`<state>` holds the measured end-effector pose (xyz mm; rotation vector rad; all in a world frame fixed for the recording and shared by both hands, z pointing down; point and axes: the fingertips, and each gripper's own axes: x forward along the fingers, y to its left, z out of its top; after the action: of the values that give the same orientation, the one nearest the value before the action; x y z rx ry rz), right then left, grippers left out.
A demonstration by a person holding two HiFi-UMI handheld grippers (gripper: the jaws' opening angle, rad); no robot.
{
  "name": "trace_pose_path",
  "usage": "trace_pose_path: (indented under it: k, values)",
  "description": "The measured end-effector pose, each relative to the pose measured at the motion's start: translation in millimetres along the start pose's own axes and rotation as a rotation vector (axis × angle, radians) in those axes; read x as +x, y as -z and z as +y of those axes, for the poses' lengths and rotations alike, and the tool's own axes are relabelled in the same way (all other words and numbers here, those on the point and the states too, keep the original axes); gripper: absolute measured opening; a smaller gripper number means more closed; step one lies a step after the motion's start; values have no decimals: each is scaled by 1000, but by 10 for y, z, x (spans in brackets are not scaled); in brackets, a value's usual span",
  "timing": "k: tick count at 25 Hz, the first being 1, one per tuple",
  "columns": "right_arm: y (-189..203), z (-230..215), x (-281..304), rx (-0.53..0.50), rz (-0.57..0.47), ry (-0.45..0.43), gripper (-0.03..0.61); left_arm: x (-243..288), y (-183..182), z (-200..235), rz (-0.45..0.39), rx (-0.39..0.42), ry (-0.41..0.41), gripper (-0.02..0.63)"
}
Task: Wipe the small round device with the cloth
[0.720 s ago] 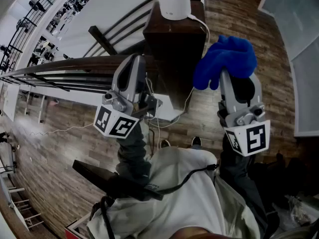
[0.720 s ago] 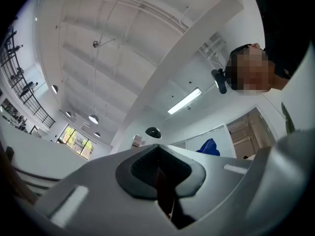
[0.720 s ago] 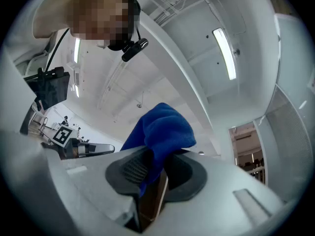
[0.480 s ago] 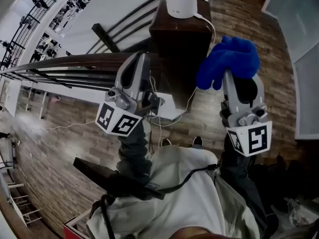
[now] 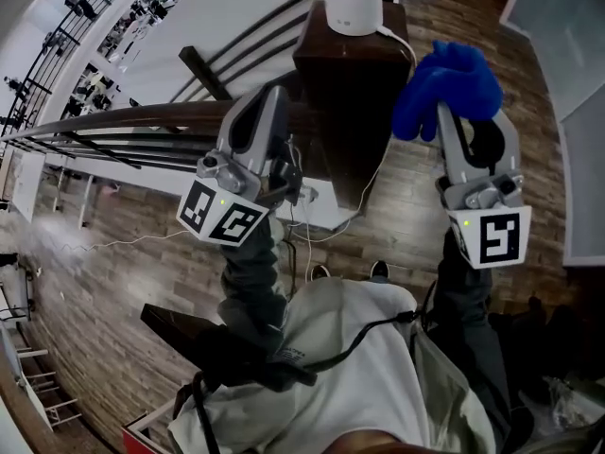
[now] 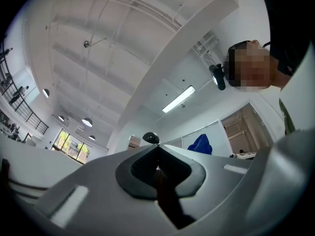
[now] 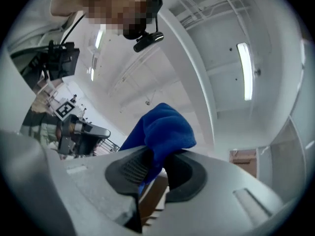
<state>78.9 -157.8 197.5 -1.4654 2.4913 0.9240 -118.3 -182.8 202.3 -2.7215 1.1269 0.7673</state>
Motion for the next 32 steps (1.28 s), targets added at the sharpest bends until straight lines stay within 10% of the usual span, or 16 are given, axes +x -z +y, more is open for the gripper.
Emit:
trace_pose_path:
  k: [8,14,21,28,32]
  values:
    - [-591,-697,1123,-379,43,27,80,500,-269,159,-8,67,47,5]
    - [-655,-155,1766,-637,83,-142,80,674,-223,56,4,66,80,5]
    - [-399,279,1448,-871,75,-144,80,664,-195,91,0,50,93,5]
    - [47,572,1137,-858,201,-344,80,623,-85,140,4,12,88,5]
    - [-373,215,1278,-869,172,-240,80,487,-22,200,-11,-15,60,5]
